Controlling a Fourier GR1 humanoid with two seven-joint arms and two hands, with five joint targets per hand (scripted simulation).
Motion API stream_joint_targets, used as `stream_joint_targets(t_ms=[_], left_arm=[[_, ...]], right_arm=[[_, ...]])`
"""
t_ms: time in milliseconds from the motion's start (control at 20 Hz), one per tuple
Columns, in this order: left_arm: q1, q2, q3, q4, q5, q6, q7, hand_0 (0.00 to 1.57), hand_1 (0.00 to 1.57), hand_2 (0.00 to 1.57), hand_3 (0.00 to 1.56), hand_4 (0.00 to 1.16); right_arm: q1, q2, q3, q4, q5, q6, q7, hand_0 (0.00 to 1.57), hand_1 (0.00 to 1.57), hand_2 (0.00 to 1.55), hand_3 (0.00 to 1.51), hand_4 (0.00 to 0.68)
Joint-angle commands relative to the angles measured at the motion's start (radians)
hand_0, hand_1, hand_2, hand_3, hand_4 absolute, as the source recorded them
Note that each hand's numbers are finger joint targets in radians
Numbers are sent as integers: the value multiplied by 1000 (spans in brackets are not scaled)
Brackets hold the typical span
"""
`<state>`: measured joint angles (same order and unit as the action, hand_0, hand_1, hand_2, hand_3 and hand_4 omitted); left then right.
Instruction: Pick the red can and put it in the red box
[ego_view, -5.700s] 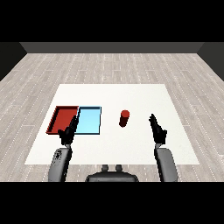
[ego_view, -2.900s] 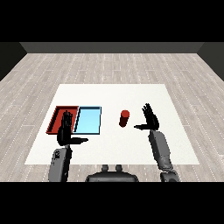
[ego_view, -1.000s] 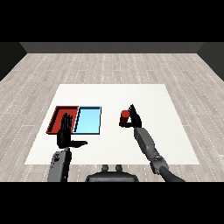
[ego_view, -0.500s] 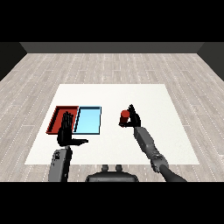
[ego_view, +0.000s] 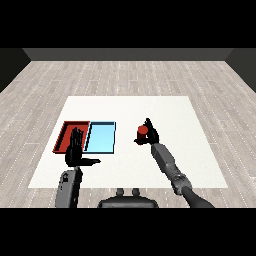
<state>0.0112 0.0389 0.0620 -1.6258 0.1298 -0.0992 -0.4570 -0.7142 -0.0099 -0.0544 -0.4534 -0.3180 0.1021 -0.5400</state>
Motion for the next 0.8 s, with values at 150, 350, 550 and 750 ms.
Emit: stream_joint_targets(t_ms=[150, 350, 550, 750], left_arm=[[22, -28, -25, -51, 4, 13, 13, 0, 0, 0, 0, 0], [-10, 9, 24, 59, 14, -23, -54, 0, 0, 0, 0, 0], [-35, 21, 28, 54, 16, -20, -17, 0, 0, 0, 0, 0], [2, 11, 16, -4, 24, -16, 6, 0, 0, 0, 0, 0]], right_arm=[[-9, 0, -4, 23, 24, -1, -10, 0, 0, 0, 0, 0], [-126, -3, -34, 179, 0, -10, -26, 0, 0, 0, 0, 0], [-175, 9, 6, 222, -50, -52, -12, 0, 0, 0, 0, 0], [-140, 9, 41, 230, -25, -147, -78, 1525, 1525, 1502, 1461, 493]])
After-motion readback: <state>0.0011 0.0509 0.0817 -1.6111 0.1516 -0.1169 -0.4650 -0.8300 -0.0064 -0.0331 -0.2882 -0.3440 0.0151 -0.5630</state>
